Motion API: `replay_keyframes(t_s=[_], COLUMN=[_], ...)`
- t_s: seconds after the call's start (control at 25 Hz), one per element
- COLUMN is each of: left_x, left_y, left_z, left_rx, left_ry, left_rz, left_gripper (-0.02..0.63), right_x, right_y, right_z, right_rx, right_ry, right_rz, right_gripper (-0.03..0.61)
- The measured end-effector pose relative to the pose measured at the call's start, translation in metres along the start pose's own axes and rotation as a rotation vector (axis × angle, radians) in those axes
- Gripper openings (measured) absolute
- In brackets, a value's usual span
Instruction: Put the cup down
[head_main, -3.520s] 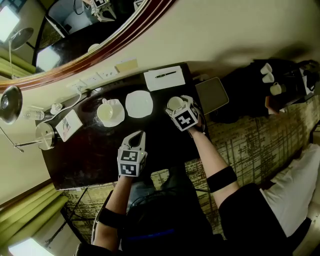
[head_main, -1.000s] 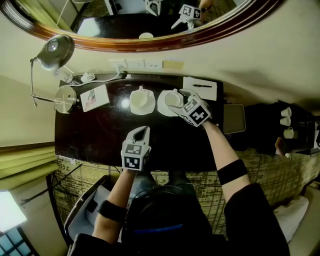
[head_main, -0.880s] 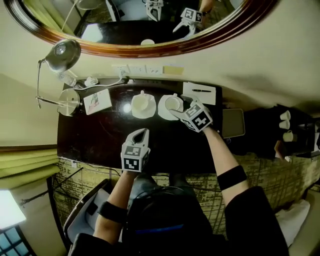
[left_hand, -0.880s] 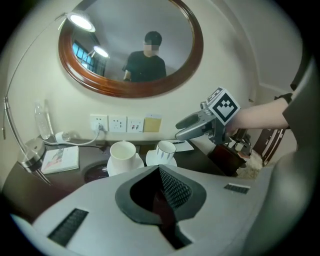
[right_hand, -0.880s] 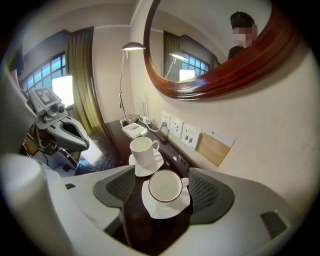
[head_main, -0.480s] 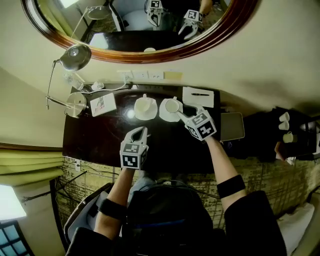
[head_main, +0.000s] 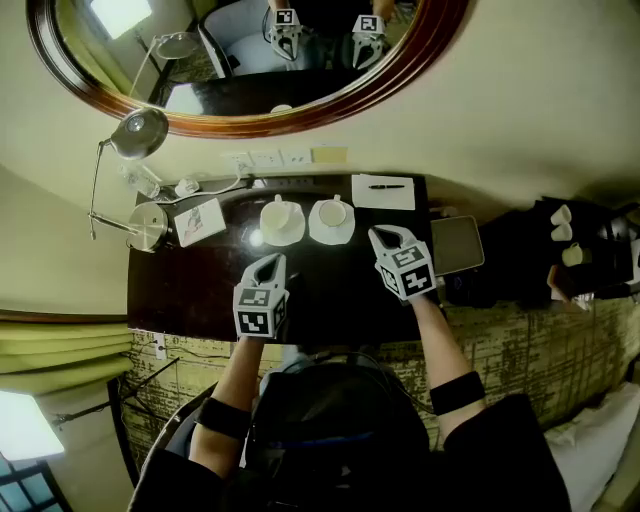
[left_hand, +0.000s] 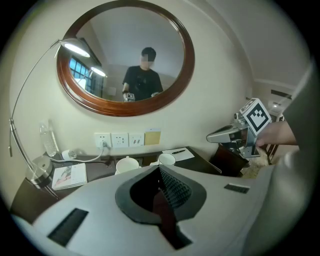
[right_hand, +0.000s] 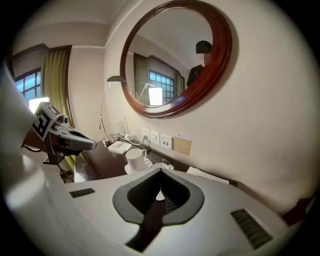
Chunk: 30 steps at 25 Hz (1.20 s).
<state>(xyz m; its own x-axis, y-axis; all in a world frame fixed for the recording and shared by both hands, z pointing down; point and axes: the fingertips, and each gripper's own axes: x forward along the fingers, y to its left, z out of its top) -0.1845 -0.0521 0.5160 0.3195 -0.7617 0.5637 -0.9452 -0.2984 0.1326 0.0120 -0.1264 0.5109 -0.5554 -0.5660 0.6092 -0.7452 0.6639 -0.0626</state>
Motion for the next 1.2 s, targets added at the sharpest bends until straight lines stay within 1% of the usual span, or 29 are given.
replay_keyframes(t_s=[0.24,0.44,0.56,0.76,0.92,1.0,1.2], left_x=[0.001,-0.002,-0.004,-0.009,-0.015,-0.016,-0.015], left_y=[-0.004,-0.003,-0.005,-0.003,-0.001,-0.002,-0.005], left_z=[0.007,0.011,0.008,0.002,0.001,0.001,-0.001], left_rx=[0.022,0.025,0.021,-0.005,0.023,0.024,-0.015], left_ry=[-0.004,-0.021,-0.020,-0.024,-0.032,-0.032,-0.039], left_rz=[-0.016,-0.009,-0.016,-0.017,-0.002,-0.003,-0.016], left_gripper=[0.001,0.001,0.001,0.001,0.001,0.001,0.001], right_x=[-0.027,-0.047,-0.053,-0.055,-0.054,-0.054,-0.053], right_y=[-0.004,-0.009,-0.011,-0.004,-0.002,0.002,0.002], right_z=[-0.017,-0.032,-0.043,-0.051,-0.054,-0.052,-0.054], right_rx=[0.108,0.268,0.351,0.344,0.334,0.337,0.337], right_ry=[-0.038,-0.096,-0.121,-0.104,-0.102,-0.099,-0.098], right_rz=[-0.076,-0.133,-0.146,-0.144,-0.134,-0.121,-0.112], right_gripper=[0.000,0.000,0.002,0.001,0.002,0.002,0.002])
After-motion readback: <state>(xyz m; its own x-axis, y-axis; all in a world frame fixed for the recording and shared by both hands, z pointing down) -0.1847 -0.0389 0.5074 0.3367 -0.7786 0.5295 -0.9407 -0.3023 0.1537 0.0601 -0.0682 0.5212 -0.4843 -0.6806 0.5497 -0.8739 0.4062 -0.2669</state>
